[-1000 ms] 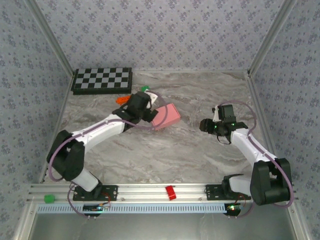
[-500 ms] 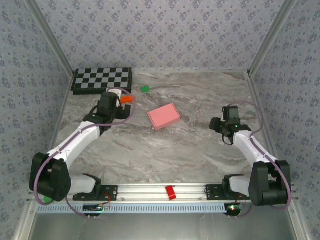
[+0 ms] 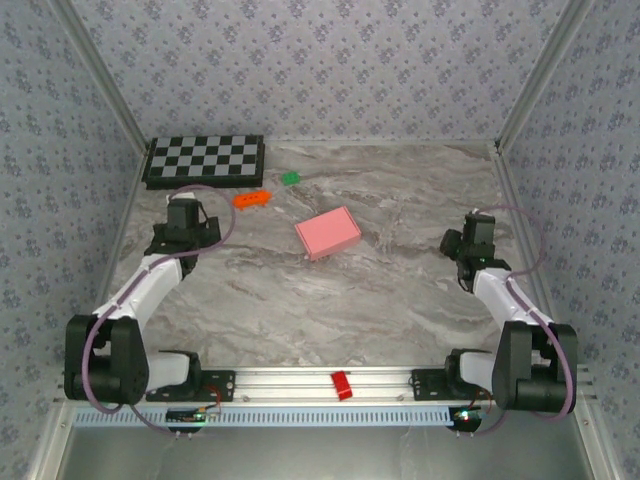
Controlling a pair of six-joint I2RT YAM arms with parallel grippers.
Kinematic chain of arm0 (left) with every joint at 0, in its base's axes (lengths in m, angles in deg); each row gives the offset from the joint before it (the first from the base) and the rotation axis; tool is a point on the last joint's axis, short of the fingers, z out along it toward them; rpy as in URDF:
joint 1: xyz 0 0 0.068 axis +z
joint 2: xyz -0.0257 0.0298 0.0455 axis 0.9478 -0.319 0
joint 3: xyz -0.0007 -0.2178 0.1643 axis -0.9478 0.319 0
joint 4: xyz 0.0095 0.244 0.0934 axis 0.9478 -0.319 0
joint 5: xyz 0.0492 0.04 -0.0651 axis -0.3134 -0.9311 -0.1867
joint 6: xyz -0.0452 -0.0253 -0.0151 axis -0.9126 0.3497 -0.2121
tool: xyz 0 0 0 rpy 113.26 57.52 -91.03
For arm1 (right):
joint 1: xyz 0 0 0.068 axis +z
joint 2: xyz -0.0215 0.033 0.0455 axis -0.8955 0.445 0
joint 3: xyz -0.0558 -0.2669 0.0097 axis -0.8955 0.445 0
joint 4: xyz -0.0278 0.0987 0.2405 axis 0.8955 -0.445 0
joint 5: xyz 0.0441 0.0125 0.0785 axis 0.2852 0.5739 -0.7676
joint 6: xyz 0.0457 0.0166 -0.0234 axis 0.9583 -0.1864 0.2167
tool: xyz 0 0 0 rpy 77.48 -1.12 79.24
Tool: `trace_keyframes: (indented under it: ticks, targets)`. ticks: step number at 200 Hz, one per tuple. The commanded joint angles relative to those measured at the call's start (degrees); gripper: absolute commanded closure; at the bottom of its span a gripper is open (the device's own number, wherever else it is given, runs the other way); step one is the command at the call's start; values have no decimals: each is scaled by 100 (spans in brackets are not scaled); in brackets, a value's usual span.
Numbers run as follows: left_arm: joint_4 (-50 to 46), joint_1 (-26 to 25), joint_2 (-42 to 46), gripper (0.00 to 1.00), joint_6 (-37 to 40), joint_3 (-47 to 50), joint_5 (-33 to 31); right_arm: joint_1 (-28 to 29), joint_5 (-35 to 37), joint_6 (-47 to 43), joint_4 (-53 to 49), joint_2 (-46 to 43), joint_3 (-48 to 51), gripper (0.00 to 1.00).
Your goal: Fold the paper box
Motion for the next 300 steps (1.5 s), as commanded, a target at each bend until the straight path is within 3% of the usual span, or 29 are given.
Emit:
trace_keyframes:
  ticks: [1,68,136,199,243,254,261,267,270,273,300]
  targets:
    - [704,140,-199,0,90,153,175,-40,142,-554,1071,-8,338,45]
    - [3035,416,-503,0,836,1088,1663,-56,-459,-1338,2621,166,908,42]
    - [4383,1014,-912,0,672,1543,2925,-69,-1194,-1502,4283,781,1213,40]
    - [5206,1039,-1039,0,667,1962,2969,-74,-1316,-1569,5042,1349,1365,40]
    - [5667,992,-1610,0,526,1929,2390,84,-1116,-1685,5297,1860,1273,38]
    - [5170,818,-1507,1,606,1776,2054,125,-1036,-1706,5073,1861,1161,37]
    - [5320,716,-1563,0,668,1810,1866,156,-935,-1711,5044,1900,1102,33]
    - [5294,692,-1545,0,670,1797,1839,188,-872,-1724,4914,1894,1042,19]
    - [5221,695,-1523,0,672,1778,1842,201,-841,-1724,4789,1874,1010,3]
    - [5182,687,-1521,0,663,1773,1812,198,-839,-1724,4759,1869,1007,0]
    - [5268,687,-1537,0,667,1794,1807,188,-857,-1716,4830,1886,1023,0]
